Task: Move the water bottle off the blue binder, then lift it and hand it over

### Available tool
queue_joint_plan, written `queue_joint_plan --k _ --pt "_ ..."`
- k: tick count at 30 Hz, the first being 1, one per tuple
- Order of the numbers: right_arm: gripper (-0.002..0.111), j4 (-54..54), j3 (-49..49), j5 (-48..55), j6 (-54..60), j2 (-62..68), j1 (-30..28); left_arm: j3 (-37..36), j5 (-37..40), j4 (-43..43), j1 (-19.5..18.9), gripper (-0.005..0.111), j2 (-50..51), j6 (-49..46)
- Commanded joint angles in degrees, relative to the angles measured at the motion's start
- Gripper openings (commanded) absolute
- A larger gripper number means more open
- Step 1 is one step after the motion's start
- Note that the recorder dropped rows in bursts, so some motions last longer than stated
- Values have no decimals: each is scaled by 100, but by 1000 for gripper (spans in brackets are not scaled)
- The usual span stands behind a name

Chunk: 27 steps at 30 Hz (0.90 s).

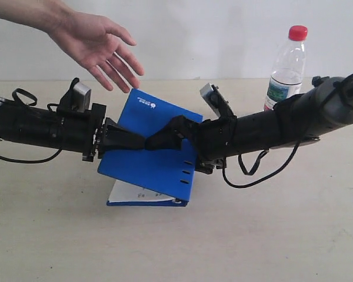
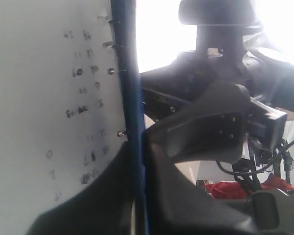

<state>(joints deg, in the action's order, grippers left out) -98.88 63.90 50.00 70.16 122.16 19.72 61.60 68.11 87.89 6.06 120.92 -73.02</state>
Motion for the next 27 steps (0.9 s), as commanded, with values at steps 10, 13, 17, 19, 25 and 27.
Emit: queue_joint_plan --k 10,13,17,19,25,27 --pt "0 401 24 -255 -208 -32 -56 -27 185 -133 -88 73 -78 32" --pt "0 721 24 359 -392 -32 -453 -27 185 -391 -404 59 -111 283" --pt "0 777 24 1341 -368 -41 -825 -58 185 -165 -969 15 -192 287" --pt "0 777 24 1604 -315 -41 -866 -198 185 -105 -1091 4 -276 220" --pt "0 405 24 1997 92 -298 -880 -737 185 559 -1179 4 -565 -472" --pt "0 380 24 1997 92 -567 -880 -941 185 718 -1179 4 -738 -755"
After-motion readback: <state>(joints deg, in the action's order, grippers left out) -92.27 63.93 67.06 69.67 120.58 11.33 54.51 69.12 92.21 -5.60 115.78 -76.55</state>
